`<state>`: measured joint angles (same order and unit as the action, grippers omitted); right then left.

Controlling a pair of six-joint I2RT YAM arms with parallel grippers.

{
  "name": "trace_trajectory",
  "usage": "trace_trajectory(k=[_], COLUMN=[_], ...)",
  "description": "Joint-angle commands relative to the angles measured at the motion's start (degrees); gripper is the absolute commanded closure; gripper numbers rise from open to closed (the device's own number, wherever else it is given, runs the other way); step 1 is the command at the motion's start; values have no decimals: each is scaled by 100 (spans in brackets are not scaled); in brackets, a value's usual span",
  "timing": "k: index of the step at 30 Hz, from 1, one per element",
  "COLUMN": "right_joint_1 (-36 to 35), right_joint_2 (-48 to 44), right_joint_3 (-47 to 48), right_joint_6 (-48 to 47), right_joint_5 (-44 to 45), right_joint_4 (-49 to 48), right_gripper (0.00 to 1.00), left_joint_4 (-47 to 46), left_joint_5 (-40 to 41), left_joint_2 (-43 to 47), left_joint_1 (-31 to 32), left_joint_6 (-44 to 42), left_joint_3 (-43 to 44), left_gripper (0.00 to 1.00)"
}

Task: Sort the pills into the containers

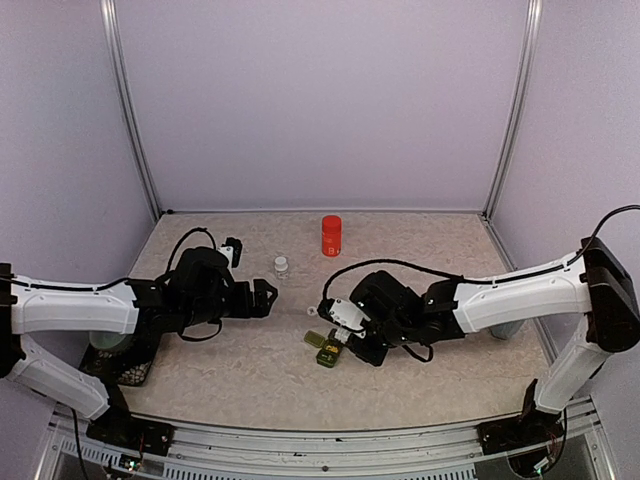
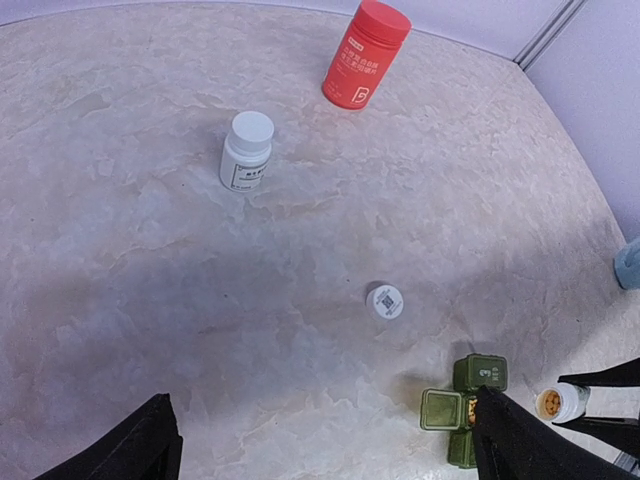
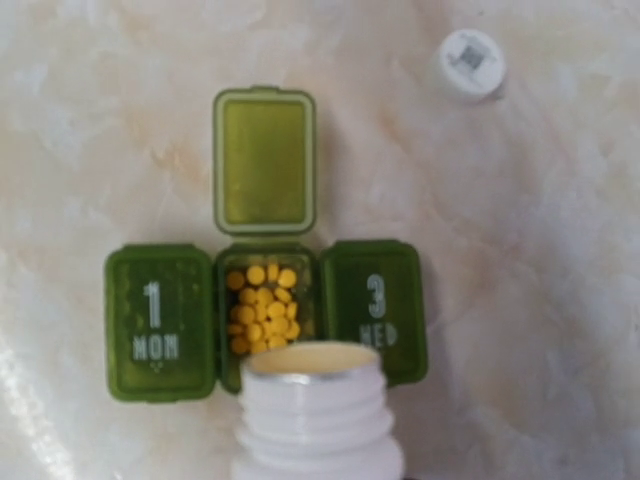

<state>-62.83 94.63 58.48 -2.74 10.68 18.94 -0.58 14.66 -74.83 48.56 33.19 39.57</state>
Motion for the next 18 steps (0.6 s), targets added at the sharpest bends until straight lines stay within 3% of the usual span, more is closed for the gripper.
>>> trace_trajectory(k=[1,11,18], right_joint_1=[49,60,51], right_joint_2=[-473,-1187,-2203], right_joint_3=[-766,-2253,-3586], right_joint_6=[191,418,268], right_joint_5=[-57,177,477], right_joint_4=[-1493,-3980,-6148], right_gripper=[79,79,78], left_joint_4=[56,37,207], left_joint_5=[33,-189,-288], left_joint_2=[62,-189,-631], left_joint_1=[-30,40,58], left_joint_6=[21,-20,-158], left_joint_3=[188,384,779], left_gripper=[1,1,1])
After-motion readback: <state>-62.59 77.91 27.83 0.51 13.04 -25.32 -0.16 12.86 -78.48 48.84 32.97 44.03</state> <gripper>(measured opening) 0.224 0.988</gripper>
